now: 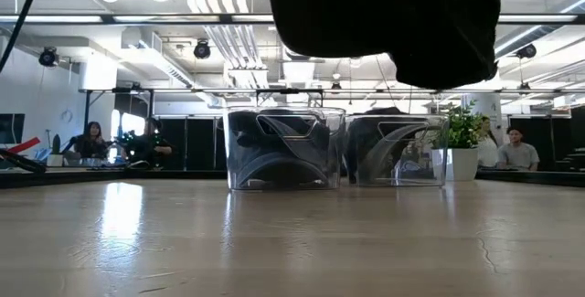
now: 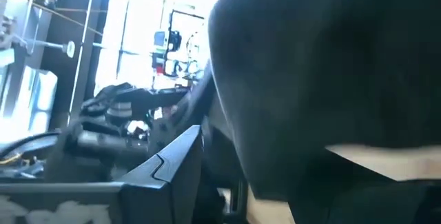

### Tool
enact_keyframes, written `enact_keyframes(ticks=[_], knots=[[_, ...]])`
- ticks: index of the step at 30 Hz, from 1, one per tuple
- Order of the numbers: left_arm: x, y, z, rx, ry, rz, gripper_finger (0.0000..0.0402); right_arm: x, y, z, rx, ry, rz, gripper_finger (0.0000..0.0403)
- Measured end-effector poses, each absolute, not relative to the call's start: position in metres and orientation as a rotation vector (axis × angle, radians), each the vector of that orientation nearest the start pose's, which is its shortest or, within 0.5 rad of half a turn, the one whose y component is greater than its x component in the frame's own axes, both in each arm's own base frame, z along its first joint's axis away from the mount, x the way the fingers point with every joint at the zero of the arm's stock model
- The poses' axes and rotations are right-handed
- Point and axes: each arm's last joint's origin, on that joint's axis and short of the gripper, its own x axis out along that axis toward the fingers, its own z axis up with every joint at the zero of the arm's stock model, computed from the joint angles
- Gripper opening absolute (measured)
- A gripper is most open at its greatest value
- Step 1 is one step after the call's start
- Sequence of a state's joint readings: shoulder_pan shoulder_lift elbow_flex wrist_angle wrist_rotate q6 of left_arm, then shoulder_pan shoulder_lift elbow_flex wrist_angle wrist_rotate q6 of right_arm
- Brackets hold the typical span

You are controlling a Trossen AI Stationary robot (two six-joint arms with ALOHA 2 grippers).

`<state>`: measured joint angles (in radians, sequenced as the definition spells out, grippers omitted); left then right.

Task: Pick & Place hat
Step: Put the black cap into the right transparent bin

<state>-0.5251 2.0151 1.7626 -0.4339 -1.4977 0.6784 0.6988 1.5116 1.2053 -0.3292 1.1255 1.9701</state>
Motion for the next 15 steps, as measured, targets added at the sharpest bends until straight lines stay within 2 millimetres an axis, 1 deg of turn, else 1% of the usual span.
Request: enact_keyframes(ticks=[6,8,11,15], knots=[[0.396,-0.196,0.293,1.22,0.704,0.764,0.0005,0.273,0.173,0.303,1.386,-0.169,-0.637,0.017],[0.396,-0.196,0.293,1.219,0.703,0.757,0.0005,0.274,0.17,0.303,1.366,-0.167,-0.644,0.0164],[0.396,-0.196,0.293,1.219,0.703,0.757,0.0005,0.274,0.17,0.302,1.357,-0.161,-0.647,0.0139],[0.396,-0.196,0.293,1.213,0.7,0.749,0.0013,0.273,0.17,0.295,1.364,-0.138,-0.648,0.0084]])
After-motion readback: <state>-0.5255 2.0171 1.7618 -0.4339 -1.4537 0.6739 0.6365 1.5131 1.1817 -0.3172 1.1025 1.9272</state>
